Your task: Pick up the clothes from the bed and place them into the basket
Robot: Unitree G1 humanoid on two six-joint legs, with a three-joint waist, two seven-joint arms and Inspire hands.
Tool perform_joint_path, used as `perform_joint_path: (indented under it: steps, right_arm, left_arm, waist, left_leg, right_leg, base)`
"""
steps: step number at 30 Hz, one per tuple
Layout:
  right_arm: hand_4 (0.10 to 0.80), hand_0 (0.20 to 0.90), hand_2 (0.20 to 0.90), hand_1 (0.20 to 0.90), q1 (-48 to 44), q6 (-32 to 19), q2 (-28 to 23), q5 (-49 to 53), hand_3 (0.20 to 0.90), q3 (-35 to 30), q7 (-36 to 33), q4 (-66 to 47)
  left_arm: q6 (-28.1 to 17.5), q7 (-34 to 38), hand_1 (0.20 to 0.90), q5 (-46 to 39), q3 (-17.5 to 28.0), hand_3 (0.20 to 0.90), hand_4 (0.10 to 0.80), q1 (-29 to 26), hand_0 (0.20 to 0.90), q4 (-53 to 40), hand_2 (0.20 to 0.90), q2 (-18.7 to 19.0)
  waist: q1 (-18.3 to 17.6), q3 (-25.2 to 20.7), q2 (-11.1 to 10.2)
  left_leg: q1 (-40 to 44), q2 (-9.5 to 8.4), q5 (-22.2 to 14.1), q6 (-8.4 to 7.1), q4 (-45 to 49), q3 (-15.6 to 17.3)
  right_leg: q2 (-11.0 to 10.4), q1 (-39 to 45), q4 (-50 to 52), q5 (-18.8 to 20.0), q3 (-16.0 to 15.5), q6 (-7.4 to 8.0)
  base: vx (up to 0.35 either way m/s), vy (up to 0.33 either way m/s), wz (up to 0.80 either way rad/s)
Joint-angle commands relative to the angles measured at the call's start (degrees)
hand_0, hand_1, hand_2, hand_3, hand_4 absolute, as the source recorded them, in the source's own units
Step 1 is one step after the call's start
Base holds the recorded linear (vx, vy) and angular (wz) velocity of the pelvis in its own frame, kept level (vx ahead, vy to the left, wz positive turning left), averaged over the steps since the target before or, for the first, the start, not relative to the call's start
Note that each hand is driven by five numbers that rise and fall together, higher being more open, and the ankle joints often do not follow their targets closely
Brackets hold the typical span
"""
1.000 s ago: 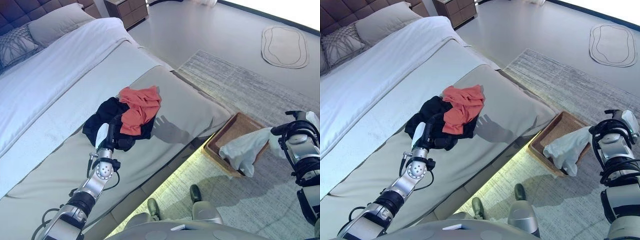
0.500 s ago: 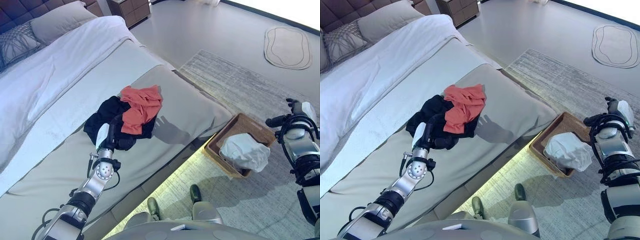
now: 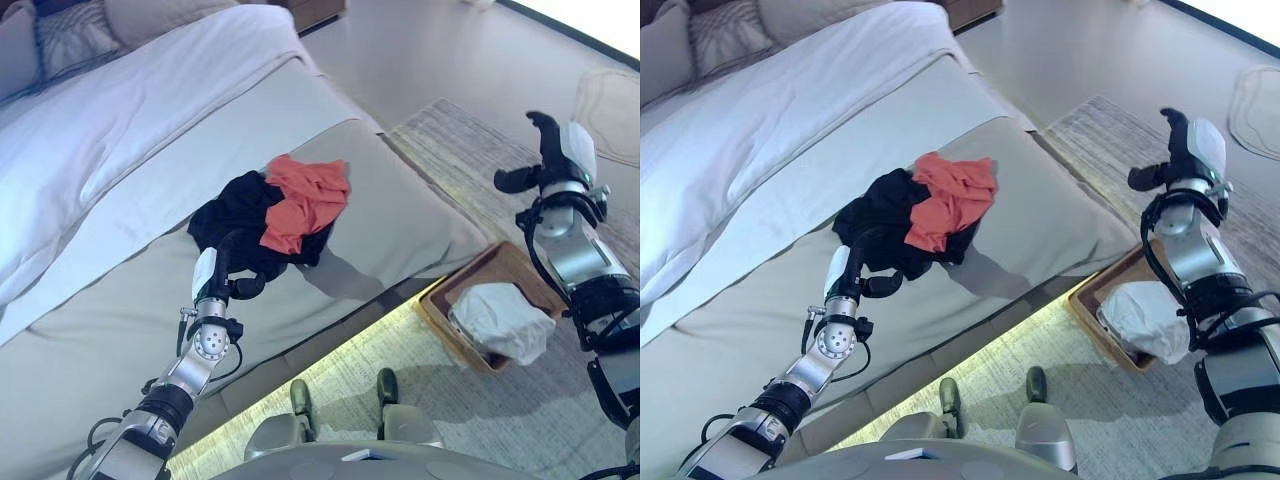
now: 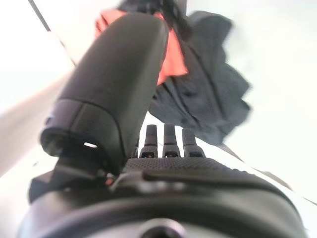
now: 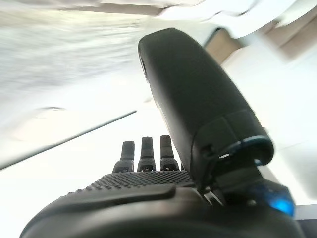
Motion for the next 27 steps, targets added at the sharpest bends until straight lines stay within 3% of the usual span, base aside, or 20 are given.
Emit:
perform_joint_path:
  steps: [1, 8, 14, 17, 27]
  right_arm:
    - [0.800, 0.900, 0.900, 0.900, -12.1, -3.3, 0.5, -5.4, 0.900, 4.9, -3.1, -2.9]
    - [0.800, 0.900, 0.900, 0.900, -17.4, -0.8, 3.1, -5.1, 0.900, 11.6, -0.2, 2.8]
    - [0.800, 0.900, 0.900, 0.900, -23.9, -2.8, 3.5, -3.7, 0.900, 14.6, -1.0, 15.8]
    - [0.800, 0.900, 0.900, 0.900, -26.0, -0.8, 3.5, -3.7, 0.900, 15.5, -0.1, 17.3]
    - [0.800, 0.900, 0.900, 0.900, -33.0, 4.4, 4.9, -4.5, 0.900, 17.7, 1.6, 24.3]
  left_arm:
    - [-2.8, 4.7, 0.900, -0.4, -0.3, 0.900, 0.800, -3.6, 0.900, -0.9, 0.900, 3.6]
    - [-4.0, 2.5, 0.900, 0.0, 1.2, 0.900, 0.800, -0.1, 0.900, -4.4, 0.900, 6.3]
    - [-8.6, 2.0, 0.900, -2.0, -0.3, 0.900, 0.800, -1.8, 0.900, -7.8, 0.900, 9.2]
    - [-9.9, 1.9, 0.900, -2.6, -0.6, 0.900, 0.800, -2.0, 0.900, -9.0, 0.900, 10.2]
    - [-10.5, 1.7, 0.900, -3.7, -1.2, 0.900, 0.800, -3.2, 0.900, -15.8, 0.900, 12.3]
  waist:
    - [3.6, -2.8, -5.8]
    - [8.9, -1.5, -5.6]
    - [13.7, 6.4, -1.9]
    - [14.9, 9.1, -0.7]
    - [18.7, 15.9, 0.8]
  left_leg:
    - [0.5, 0.41, -5.3, -1.21, 0.1, -1.5]
    - [-0.9, -0.96, -4.8, -0.45, 0.6, -5.4]
    - [-9.5, -3.02, -4.5, 0.51, 7.8, -10.6]
    - [-11.5, -3.98, -4.1, 0.85, 8.7, -12.0]
    - [-20.5, -7.41, -6.3, 2.55, 17.6, -14.6]
  right_leg:
    - [-4.7, 1.1, 0.4, -2.7, -2.2, 1.32]
    - [-6.3, 1.0, 3.5, -4.3, -5.8, 0.91]
    - [-9.6, -5.7, 15.4, -8.4, -9.5, -0.09]
    - [-10.2, -7.2, 17.4, -9.1, -10.2, -0.45]
    - [-12.1, -16.2, 29.2, -13.4, -11.5, -0.29]
  base:
    - [0.052, -0.034, 0.34]
    - [0.107, -0.003, 0.32]
    - [-0.067, 0.050, 0.45]
    - [-0.037, 0.019, 0.36]
    - [-0.021, -0.015, 0.21]
